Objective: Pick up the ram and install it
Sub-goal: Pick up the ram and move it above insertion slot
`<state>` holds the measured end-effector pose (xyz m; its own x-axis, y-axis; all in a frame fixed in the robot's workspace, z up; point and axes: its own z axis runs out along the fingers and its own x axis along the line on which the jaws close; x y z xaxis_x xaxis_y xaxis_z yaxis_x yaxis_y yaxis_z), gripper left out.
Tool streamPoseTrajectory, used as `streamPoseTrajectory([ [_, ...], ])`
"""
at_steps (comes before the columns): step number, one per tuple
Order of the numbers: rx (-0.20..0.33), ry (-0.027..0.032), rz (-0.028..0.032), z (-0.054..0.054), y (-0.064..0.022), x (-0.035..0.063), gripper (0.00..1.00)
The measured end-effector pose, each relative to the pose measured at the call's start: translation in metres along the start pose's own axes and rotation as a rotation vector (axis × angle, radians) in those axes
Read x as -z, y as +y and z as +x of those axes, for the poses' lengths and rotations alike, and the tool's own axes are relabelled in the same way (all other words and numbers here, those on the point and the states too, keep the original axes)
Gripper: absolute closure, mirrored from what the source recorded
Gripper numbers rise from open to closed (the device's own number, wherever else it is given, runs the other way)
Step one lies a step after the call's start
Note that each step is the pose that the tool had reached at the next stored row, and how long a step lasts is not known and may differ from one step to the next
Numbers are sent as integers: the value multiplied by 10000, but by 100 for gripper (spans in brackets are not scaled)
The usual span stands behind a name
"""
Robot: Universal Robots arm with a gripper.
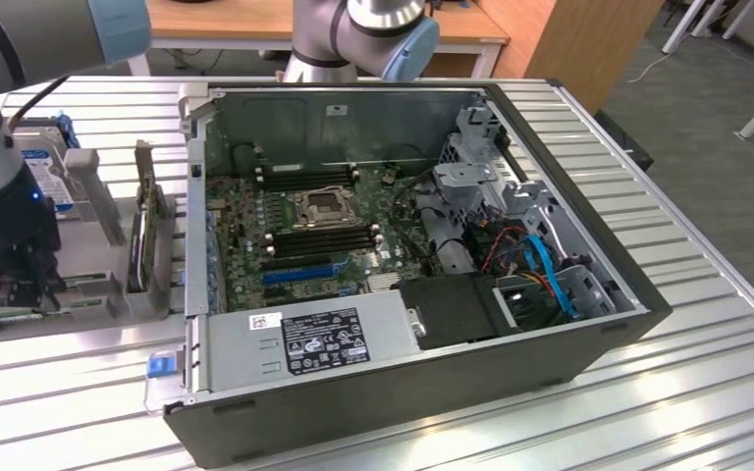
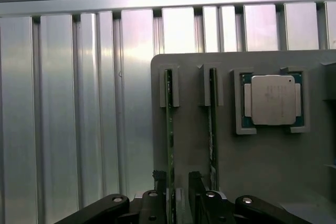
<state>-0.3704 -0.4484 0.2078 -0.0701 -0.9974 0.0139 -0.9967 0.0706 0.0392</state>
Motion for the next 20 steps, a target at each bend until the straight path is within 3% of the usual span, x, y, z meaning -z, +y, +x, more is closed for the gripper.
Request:
streamPoseTrajectory([
  [20, -2, 0, -1, 36, -5, -55, 69],
])
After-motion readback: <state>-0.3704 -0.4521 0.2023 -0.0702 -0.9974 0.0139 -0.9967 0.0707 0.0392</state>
